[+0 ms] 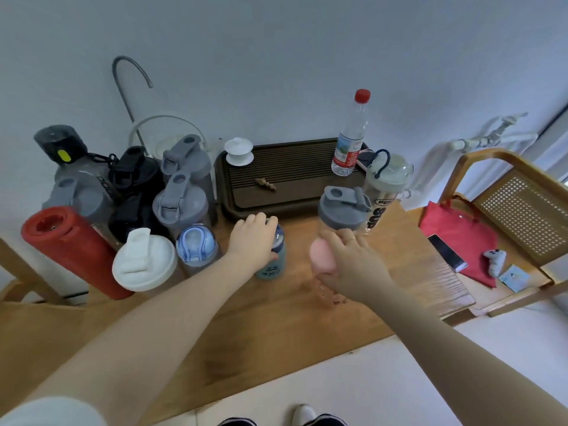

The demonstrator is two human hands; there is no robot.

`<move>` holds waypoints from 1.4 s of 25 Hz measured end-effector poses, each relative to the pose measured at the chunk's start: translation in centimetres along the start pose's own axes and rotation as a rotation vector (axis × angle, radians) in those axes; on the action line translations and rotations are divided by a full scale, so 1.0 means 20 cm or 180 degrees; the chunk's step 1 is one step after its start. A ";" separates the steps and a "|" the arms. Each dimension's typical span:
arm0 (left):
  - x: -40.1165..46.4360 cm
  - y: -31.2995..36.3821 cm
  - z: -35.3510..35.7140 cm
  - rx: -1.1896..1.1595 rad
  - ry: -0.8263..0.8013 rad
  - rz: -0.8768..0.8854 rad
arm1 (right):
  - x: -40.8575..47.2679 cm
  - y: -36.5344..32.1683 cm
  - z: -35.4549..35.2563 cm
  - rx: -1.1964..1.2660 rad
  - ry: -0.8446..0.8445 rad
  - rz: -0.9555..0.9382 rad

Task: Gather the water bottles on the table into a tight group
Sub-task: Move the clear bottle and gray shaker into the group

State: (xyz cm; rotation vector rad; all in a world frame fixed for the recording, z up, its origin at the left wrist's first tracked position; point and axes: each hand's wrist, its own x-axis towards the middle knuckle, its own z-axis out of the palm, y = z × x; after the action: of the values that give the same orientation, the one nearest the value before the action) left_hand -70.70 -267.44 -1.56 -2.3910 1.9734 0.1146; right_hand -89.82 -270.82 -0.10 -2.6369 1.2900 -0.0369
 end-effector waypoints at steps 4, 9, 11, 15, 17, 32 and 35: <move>0.01 -0.02 -0.02 -0.0189 -0.0334 -0.0004 | 0.05 0.01 0.03 0.0371 0.0050 -0.0173; -0.10 0.01 -0.05 -0.0233 -0.0598 0.0089 | 0.10 -0.02 0.02 -0.0036 0.0171 -0.0829; -0.10 0.05 -0.14 -0.0890 -0.0392 0.0134 | 0.10 0.05 -0.08 -0.0058 0.0900 -0.1075; 0.07 0.23 -0.34 -0.1927 0.0529 0.0308 | 0.26 0.42 -0.28 0.1156 0.1959 -0.0071; 0.19 0.34 -0.40 -0.1966 0.0392 0.0461 | 0.38 0.56 -0.33 0.1494 0.1631 0.0525; 0.53 0.42 -0.64 -0.2962 0.1332 0.0183 | 0.64 0.35 -0.89 0.1930 0.1380 -0.0452; 0.48 0.39 -0.69 -0.2996 0.1915 0.0074 | 0.62 0.21 -0.84 0.2236 0.1289 -0.0672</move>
State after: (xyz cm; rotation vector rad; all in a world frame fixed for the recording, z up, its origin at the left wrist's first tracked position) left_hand -76.17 -279.47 11.59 -3.2569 2.6271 0.4679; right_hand -87.29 -285.88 14.69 -2.1738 0.8543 -0.9151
